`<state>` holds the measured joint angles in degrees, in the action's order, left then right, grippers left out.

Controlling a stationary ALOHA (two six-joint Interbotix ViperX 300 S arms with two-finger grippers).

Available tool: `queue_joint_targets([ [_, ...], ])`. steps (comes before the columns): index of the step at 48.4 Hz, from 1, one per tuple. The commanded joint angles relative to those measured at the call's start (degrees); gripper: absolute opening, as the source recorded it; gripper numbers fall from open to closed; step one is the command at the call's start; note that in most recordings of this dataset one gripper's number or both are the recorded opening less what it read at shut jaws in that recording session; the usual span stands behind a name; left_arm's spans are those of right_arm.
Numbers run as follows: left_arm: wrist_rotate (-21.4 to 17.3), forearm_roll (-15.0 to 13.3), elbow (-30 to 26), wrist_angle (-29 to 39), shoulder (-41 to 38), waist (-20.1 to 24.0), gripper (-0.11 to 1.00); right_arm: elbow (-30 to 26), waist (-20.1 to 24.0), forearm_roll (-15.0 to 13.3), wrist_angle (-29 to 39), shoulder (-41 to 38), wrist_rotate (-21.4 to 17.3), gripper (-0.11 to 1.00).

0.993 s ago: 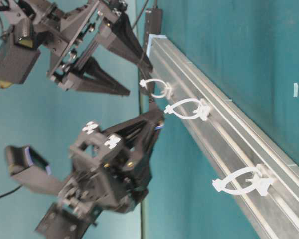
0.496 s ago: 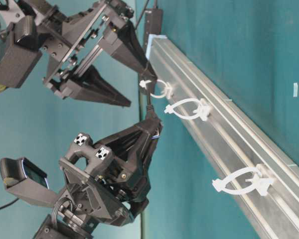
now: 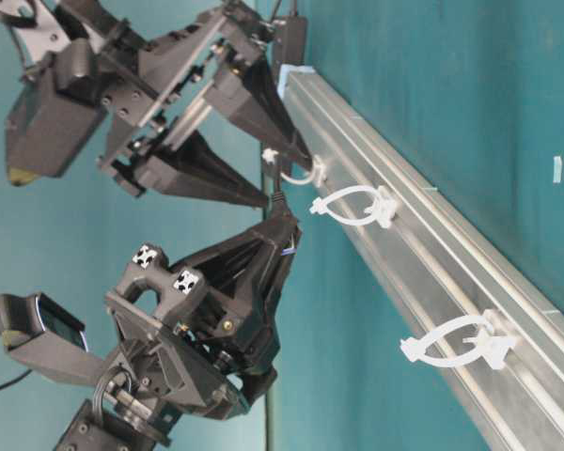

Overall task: Pass the USB cable through three rings with both arms.
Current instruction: 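Grasp the cable beyond the first ring with the left gripper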

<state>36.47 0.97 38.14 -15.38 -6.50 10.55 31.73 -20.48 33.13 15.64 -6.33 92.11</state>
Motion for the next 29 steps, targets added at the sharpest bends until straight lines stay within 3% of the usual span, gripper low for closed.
queue_joint_targets([
  [1,-0.1,0.1,-1.4,-0.5,0.4,-0.4,0.08,-0.4,0.6,0.2,-1.1,-0.2,-0.7,0.71],
  [9,-0.1,0.1,-1.9,-0.5,-0.3,-0.4,0.08,-0.6,0.8,-0.3,-1.5,-0.2,-0.6,0.61],
  [21,-0.4,0.1,-2.3,-0.5,-0.5,-0.1,0.08,-0.9,0.9,-0.6,0.3,-0.3,-0.6,0.07],
  [29,-0.5,0.1,-2.4,-0.5,-0.6,0.2,0.08,-1.3,0.8,-1.1,1.8,-0.4,-0.6,0.06],
])
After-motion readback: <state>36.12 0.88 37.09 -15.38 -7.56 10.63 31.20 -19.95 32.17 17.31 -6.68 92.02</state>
